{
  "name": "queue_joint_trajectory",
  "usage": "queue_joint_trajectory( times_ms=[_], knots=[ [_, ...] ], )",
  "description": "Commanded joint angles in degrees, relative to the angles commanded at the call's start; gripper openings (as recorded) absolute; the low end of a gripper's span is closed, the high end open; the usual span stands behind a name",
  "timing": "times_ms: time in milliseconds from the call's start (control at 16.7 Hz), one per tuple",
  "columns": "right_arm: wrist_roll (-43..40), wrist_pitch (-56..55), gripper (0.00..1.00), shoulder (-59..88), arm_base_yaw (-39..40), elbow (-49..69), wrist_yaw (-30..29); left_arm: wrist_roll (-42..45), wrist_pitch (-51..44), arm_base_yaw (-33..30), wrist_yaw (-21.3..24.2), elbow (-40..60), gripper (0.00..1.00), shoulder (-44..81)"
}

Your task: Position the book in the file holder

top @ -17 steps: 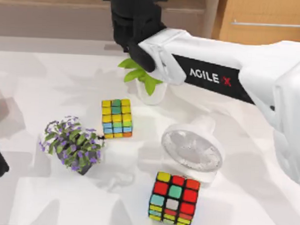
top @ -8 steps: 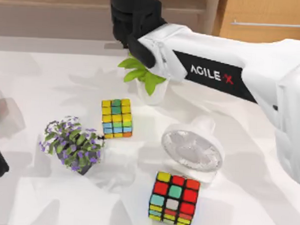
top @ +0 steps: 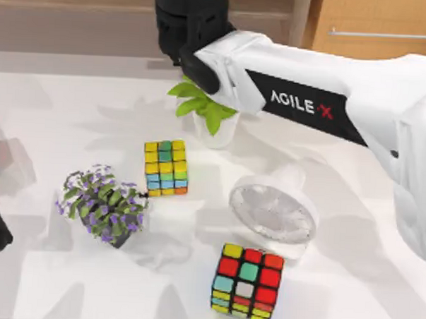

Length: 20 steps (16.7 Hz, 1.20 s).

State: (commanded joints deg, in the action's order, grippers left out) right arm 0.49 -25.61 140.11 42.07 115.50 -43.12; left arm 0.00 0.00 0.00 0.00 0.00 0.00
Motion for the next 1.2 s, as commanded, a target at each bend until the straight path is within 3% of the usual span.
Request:
queue_joint_trajectory(
  times_ms=[360, 720, 960, 1200],
  knots=[
    [9.8, -3.5, 0.00, -4.0, 8.2, -6.6, 3.5, 0.0, 0.0, 0.0, 0.0, 0.0, 1.00, 0.0],
    [22.0, -7.3, 0.00, -13.5, 13.5, -13.9, 11.7, 0.0, 0.0, 0.0, 0.0, 0.0, 1.00, 0.0],
    [30.0, -10.3, 0.00, -23.5, 7.1, -16.8, 17.5, 0.0, 0.0, 0.0, 0.0, 0.0, 1.00, 0.0],
    [37.7, -12.6, 0.00, -32.6, -7.5, -20.4, 22.7, 0.0, 0.0, 0.0, 0.0, 0.0, 1.00, 0.0]
  ],
)
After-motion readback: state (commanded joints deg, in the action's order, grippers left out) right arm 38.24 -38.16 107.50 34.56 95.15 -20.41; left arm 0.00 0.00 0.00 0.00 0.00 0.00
